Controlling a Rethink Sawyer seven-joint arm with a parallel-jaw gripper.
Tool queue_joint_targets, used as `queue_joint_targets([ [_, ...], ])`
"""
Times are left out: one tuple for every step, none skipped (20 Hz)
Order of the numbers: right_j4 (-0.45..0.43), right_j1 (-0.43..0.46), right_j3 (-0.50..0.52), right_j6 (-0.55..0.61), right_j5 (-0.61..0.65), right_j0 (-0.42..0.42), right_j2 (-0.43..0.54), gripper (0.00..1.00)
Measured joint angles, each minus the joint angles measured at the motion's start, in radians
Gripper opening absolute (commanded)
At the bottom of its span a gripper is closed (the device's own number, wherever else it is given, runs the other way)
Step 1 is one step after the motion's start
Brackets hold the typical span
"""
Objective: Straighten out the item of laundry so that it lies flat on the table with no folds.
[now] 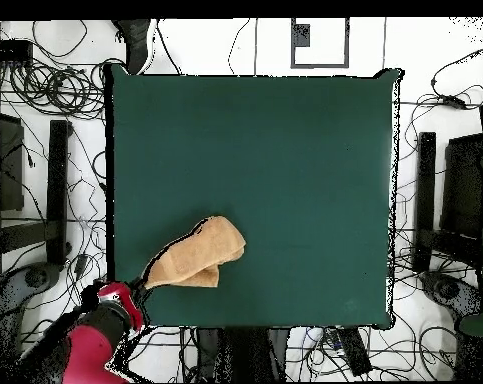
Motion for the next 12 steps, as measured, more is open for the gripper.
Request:
queue_joint_targets([
  [0.0,0.001,-0.006,0.0,0.013,0.003,-0.007,0.0],
  [0.0,0.001,-0.012,0.0,0.025,0.004,-0.013,0.0],
  [-0.003,-0.012,-0.013,0.0,0.021,-0.012,-0.01,0.0],
  [-0.006,-0.025,-0.014,0.0,0.017,-0.028,-0.008,0.0],
  [-0.009,-0.038,-0.014,0.0,0.013,-0.045,-0.005,0.0],
  [-0.017,-0.056,-0.008,0.0,-0.004,-0.071,0.008,0.0],
  [-0.026,-0.072,-0.002,0.0,-0.019,-0.096,0.021,0.0],
  [-0.056,-0.109,0.014,0.0,-0.058,-0.161,0.056,0.0],
  [-0.076,-0.129,0.024,0.0,-0.08,-0.2,0.076,0.0],
  [-0.13,-0.168,0.046,0.0,-0.123,-0.289,0.121,0.0],
  [-0.184,-0.207,0.068,0.0,-0.167,-0.379,0.165,0.0],
  [-0.259,-0.243,0.097,0.0,-0.208,-0.466,0.216,0.0],
])
